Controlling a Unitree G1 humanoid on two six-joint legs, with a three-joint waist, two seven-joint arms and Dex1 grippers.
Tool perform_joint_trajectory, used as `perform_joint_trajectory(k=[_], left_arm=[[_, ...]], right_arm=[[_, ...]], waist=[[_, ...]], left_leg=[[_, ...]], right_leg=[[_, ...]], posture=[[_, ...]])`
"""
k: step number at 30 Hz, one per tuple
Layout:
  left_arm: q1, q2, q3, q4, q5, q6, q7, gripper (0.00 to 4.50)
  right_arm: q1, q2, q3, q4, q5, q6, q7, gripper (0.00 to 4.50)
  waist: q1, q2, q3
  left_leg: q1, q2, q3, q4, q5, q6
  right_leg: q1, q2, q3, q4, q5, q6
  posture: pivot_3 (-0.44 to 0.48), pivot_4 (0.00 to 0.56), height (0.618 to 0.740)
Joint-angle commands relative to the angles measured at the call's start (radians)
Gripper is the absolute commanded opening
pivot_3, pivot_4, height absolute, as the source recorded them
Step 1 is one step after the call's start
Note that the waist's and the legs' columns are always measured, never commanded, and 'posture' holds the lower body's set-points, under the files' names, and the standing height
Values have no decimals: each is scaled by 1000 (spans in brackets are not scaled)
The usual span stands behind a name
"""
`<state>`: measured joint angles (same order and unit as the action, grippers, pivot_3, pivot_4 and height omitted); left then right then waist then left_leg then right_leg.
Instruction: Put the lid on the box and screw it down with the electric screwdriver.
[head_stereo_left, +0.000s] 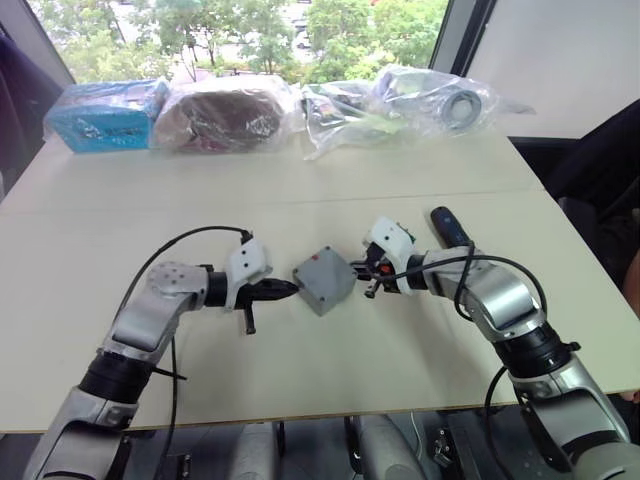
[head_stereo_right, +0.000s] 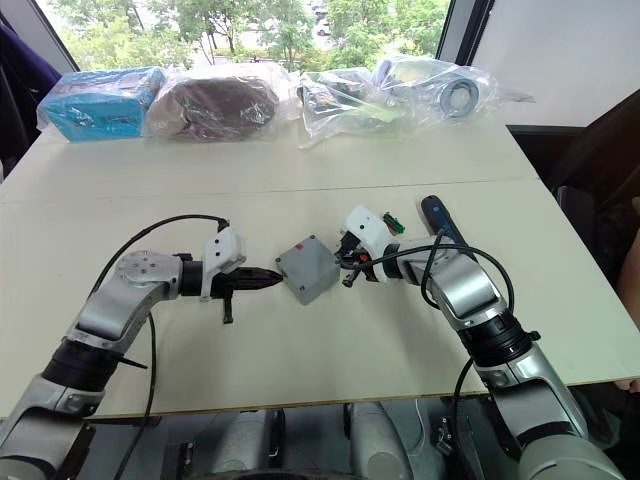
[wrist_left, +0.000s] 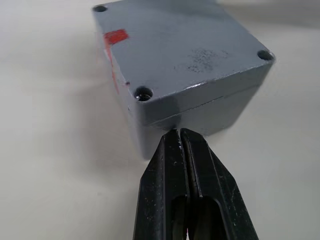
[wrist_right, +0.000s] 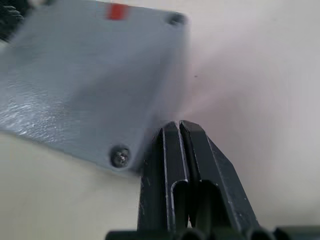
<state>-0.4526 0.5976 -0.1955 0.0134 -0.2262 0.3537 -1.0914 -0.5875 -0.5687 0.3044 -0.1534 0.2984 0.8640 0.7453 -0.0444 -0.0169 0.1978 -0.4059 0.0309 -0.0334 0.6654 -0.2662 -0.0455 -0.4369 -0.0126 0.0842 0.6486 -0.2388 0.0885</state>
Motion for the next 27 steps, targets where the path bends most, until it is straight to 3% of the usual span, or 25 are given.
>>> perform_joint_trajectory(k=[1,13,16,21,25,27], left_arm=[[-44,-15,-6,23,8,-42,-8,0],[-89,-33,-5,101,34,-95,-21,0],[-69,-7,16,62,21,-78,-27,0],[10,83,106,-119,-69,25,-38,0],[14,105,184,-261,-182,152,-10,0],[6,107,196,-293,-206,184,4,0]], right_arm=[[16,-5,-16,-83,20,25,13,24],[69,-12,-63,-209,32,119,-32,24],[75,-31,-90,-223,16,108,-56,24],[70,-18,-253,-169,-13,-10,-158,24],[58,-54,-281,-78,-23,-51,-135,1109],[49,-64,-270,-31,-45,-81,-132,1996]], waist=[[0,0,0],[0,0,0],[0,0,0],[-2,0,0],[2,0,0],[0,0,0]], left_leg=[[0,0,0,0,0,0],[0,0,0,0,0,0],[0,0,0,0,0,0],[0,0,0,0,0,0],[0,0,0,0,0,0],[0,0,0,0,0,0]], right_leg=[[0,0,0,0,0,0],[0,0,0,0,0,0],[0,0,0,0,0,0],[-1,0,0,0,0,0],[0,0,0,0,0,0],[1,0,0,0,0,0]], posture=[[0,150,740],[0,150,740],[0,150,740],[0,150,740],[0,150,740],[0,150,740]])
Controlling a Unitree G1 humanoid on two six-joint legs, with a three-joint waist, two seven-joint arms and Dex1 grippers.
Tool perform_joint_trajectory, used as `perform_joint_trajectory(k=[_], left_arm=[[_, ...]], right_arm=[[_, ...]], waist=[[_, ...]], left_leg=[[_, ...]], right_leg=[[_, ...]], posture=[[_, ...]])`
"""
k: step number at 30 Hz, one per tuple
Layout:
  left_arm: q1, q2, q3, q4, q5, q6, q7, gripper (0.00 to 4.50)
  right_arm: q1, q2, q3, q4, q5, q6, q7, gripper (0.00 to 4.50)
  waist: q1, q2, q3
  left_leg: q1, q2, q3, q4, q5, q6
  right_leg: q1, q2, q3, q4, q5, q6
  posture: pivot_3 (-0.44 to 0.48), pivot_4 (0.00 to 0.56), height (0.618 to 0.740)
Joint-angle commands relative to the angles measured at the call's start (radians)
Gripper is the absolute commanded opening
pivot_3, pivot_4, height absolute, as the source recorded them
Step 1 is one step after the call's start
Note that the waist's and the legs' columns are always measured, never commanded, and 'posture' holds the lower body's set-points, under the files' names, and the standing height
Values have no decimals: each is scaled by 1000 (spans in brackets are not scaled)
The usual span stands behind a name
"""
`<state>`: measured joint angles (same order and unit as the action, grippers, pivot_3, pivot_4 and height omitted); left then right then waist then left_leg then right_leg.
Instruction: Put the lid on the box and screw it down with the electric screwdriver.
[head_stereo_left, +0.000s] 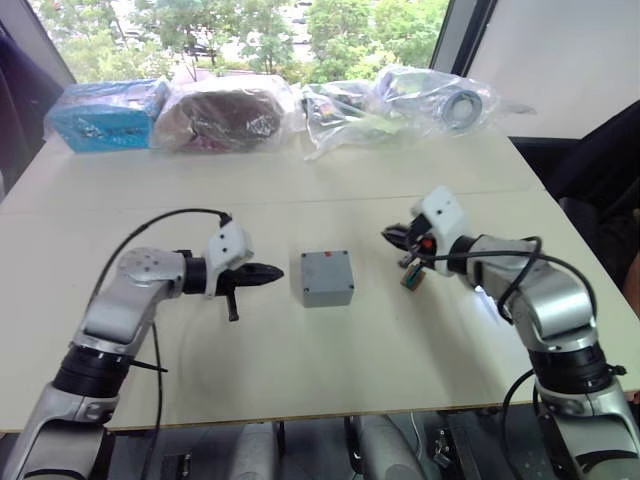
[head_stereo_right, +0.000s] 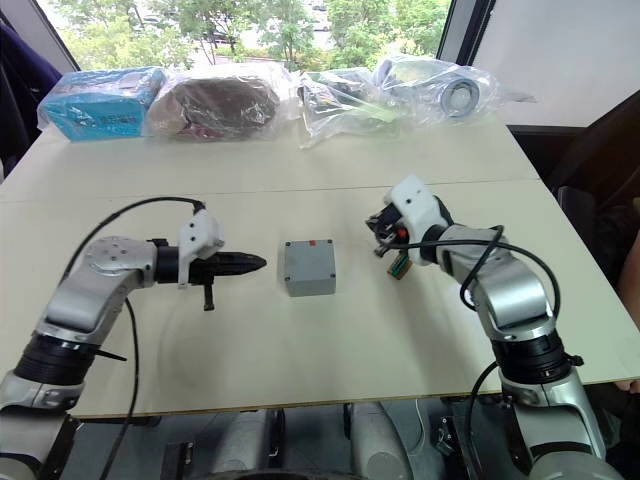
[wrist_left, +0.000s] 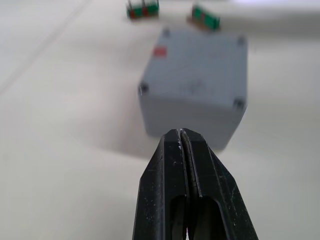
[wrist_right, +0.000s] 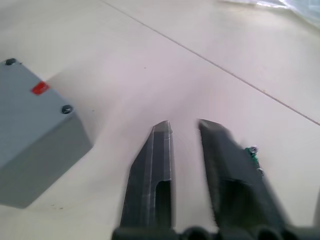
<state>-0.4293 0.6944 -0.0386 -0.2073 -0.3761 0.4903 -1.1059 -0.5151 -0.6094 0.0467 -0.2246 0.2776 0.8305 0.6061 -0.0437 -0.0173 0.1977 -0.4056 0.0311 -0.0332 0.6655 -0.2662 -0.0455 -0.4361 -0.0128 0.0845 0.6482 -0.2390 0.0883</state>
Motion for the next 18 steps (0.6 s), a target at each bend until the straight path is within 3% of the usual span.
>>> perform_joint_trajectory(k=[1,4,6,18], left_arm=[[-22,11,43,-85,-65,60,25,0],[-47,-2,42,-116,-88,86,53,0],[-63,-15,32,-124,-90,93,69,0],[-57,-18,5,-136,-84,85,93,0]], right_arm=[[-31,-22,-10,67,-33,-57,4,2444],[-70,-2,-7,198,-39,-85,23,3677],[-106,16,-10,304,-37,-117,45,4255],[-240,49,-14,617,-54,-236,110,4255]], waist=[[-1,0,0],[-3,0,0],[-4,0,0],[-4,0,0]], left_leg=[[0,0,0,0,0,0],[0,0,0,0,0,0],[1,0,0,0,0,0],[1,0,0,-1,0,0]], right_leg=[[0,0,0,0,0,0],[0,0,0,0,0,0],[0,1,0,0,0,0],[0,1,0,0,1,0]], posture=[[0,150,740],[0,150,740],[0,150,740],[0,150,740]])
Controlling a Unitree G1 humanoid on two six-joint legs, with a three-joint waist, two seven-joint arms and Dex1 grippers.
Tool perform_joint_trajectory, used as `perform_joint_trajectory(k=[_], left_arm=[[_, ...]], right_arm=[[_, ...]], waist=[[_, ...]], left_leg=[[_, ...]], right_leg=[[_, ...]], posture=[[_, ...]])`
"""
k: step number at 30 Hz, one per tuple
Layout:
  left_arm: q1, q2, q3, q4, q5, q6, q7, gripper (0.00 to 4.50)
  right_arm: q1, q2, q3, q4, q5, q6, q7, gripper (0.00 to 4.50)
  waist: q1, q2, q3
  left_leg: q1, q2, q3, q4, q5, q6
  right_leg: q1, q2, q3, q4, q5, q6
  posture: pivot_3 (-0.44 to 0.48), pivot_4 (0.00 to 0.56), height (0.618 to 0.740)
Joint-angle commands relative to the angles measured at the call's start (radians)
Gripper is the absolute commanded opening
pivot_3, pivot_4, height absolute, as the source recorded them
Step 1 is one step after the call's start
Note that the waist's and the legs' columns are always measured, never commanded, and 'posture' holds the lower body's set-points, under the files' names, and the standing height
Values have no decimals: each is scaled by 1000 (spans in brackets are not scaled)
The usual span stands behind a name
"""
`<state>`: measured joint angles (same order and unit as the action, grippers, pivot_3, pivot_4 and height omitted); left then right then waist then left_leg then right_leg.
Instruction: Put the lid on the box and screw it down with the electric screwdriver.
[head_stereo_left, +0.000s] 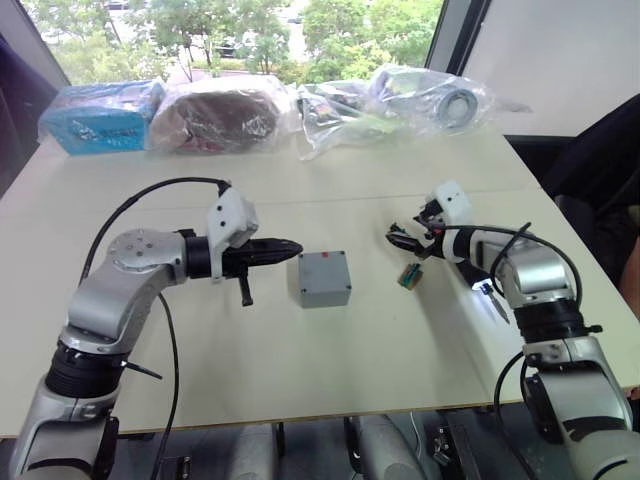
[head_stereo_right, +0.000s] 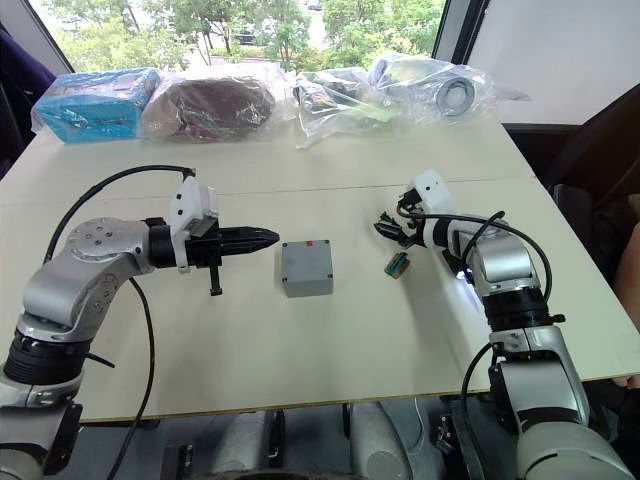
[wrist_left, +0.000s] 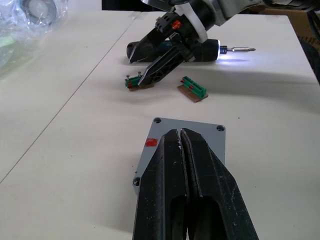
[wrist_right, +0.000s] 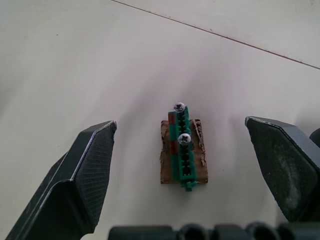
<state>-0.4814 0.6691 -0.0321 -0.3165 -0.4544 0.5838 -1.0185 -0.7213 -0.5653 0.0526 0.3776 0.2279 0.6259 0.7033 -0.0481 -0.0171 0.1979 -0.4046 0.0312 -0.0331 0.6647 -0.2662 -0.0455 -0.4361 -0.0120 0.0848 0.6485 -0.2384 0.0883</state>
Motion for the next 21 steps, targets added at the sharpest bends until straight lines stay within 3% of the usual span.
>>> perform_joint_trajectory(k=[1,8,14,21], left_arm=[[-5,7,-2,-27,-6,-8,6,0],[-3,6,-12,-32,-5,-12,16,0],[-9,4,-21,-29,-8,-14,19,0],[-17,1,-27,-21,-8,-18,16,0]], right_arm=[[-36,5,-20,20,-6,-35,15,4255],[-43,8,-22,46,-12,-37,32,4255],[-46,10,-32,48,-10,-37,30,2349],[-53,21,-47,47,-2,-30,27,2349]], waist=[[1,0,0],[0,0,0],[0,0,0],[0,0,0]], left_leg=[[0,0,0,0,0,0],[0,0,0,0,0,0],[0,0,0,0,0,0],[0,0,0,0,0,0]], right_leg=[[0,0,0,0,0,0],[0,0,0,0,0,0],[0,0,0,0,0,0],[0,0,0,0,0,0]], posture=[[0,150,740],[0,150,740],[0,150,740],[0,150,740]])
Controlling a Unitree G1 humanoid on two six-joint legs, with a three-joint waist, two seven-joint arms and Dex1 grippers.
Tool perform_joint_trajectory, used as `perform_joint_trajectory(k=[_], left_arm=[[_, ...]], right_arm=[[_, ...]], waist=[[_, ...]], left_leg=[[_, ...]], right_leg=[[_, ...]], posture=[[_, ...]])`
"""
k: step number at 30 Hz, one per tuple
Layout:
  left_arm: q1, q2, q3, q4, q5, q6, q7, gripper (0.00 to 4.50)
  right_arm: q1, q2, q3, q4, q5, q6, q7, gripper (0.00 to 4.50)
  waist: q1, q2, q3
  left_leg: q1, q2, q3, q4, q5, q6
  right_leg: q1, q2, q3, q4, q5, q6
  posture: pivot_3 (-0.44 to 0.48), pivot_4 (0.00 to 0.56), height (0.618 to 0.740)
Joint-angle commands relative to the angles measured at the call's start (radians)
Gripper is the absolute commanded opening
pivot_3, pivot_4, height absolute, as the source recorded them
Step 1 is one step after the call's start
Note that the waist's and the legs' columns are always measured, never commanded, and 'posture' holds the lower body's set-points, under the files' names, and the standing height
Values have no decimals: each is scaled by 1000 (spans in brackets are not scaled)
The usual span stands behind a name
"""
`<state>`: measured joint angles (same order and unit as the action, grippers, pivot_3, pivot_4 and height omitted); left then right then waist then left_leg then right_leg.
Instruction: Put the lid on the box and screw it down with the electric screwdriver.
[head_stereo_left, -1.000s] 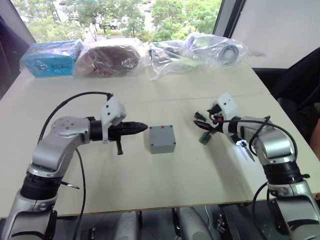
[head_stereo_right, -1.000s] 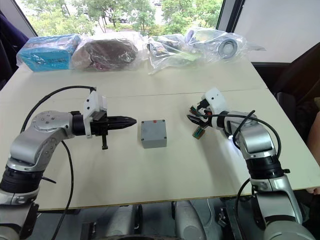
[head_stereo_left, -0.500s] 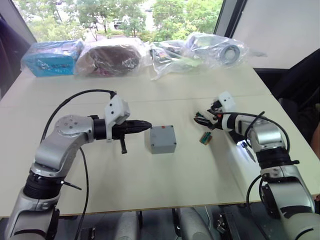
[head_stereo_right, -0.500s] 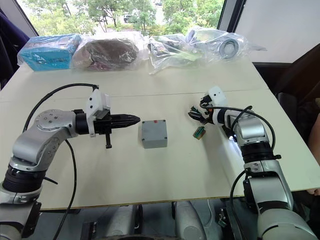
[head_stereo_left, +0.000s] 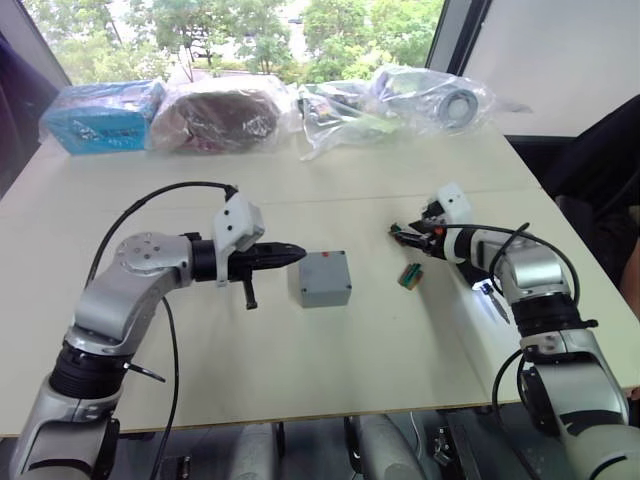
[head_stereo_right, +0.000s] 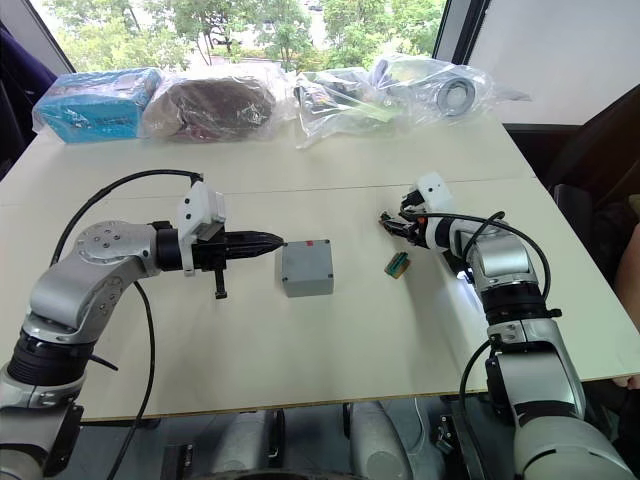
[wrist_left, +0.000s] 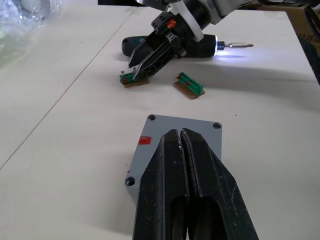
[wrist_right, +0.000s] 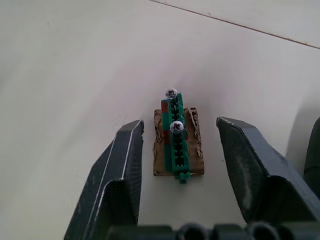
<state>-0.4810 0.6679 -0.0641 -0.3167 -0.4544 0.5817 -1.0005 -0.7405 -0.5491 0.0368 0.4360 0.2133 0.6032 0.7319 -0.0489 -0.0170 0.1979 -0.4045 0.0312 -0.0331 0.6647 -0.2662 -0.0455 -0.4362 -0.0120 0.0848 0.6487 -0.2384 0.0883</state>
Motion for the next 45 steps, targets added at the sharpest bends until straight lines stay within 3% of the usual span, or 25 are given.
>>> perform_joint_trajectory(k=[1,7,10,12,15,17,30,37,45], left_arm=[[-17,3,5,-22,-8,-15,-2,0],[-18,4,3,-21,-6,-16,-2,0],[-19,4,2,-20,-5,-16,-2,0],[-20,3,1,-19,-4,-17,-2,0],[-23,2,0,-17,-3,-18,-2,0],[-24,2,-1,-17,-2,-19,-2,0],[-6,21,9,-9,2,-24,-12,0],[25,46,25,-6,1,-31,-16,0],[45,47,26,2,-1,-42,-12,0]], right_arm=[[-34,7,-35,-13,13,-6,-3,2349],[-33,6,-35,-9,6,5,1,2349],[-30,3,-31,-8,2,12,3,1665],[-25,2,-27,-11,0,16,7,1665],[-22,3,-27,-9,-4,16,5,929],[-22,3,-27,-7,-5,18,4,21],[-31,-27,-58,-84,8,63,-1,21],[-49,-53,-109,-353,114,267,6,21],[-41,29,-26,-685,229,532,-63,21]], waist=[[1,0,0],[1,0,0],[1,0,0],[1,0,0],[1,0,0],[1,0,0],[2,0,0],[0,0,0],[2,0,0]], left_leg=[[0,0,0,0,0,0],[0,0,0,0,0,0],[0,0,0,0,0,0],[0,0,0,0,0,0],[0,0,0,0,0,0],[0,0,0,0,0,0],[0,0,0,0,0,0],[0,0,0,0,0,0],[0,0,0,0,0,0]], right_leg=[[0,0,0,0,0,0],[0,0,0,0,0,0],[0,0,0,0,0,0],[0,0,0,0,0,0],[0,0,0,0,0,0],[0,0,0,0,0,0],[0,0,0,0,0,0],[0,0,0,0,0,0],[0,0,0,0,0,0]], posture=[[0,150,740],[0,150,740],[0,150,740],[0,150,740],[0,150,740],[0,150,740],[0,150,740],[0,150,740],[0,150,740]])
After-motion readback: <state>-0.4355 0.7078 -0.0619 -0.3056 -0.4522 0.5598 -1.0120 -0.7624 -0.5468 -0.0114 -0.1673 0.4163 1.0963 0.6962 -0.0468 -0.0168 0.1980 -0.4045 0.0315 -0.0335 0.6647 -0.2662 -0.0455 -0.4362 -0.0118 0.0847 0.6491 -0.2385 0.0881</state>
